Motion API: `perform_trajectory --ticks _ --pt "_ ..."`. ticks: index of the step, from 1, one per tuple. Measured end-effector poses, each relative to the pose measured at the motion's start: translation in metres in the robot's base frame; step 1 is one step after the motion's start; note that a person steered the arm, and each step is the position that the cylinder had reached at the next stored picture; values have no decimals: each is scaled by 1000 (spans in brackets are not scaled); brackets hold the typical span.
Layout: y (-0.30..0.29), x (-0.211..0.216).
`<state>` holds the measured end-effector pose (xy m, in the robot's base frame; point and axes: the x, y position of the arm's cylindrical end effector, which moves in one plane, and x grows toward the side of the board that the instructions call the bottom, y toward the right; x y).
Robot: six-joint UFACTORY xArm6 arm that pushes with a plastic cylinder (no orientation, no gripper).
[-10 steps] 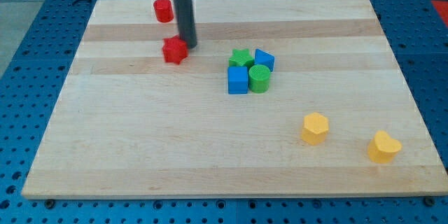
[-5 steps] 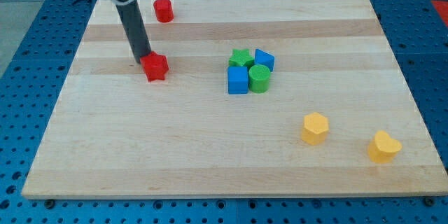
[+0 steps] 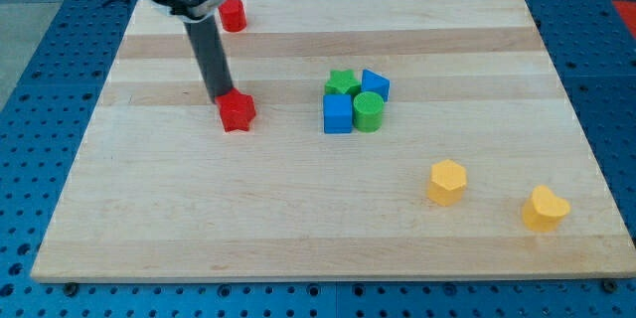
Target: Move red star towards the bottom center
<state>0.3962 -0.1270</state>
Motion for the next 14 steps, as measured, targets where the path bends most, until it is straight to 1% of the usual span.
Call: perform_trajectory --ticks 1,3,4,5,6,7,9,10,11,12,13,14 --pt "27 15" --pt "50 86" --pt "48 64" --pt "10 48" --pt "-19 80" --pt "-12 101" --pt "110 115" --pt "80 104" --pt "29 100" --pt "25 123" --pt "75 139" --pt "152 146"
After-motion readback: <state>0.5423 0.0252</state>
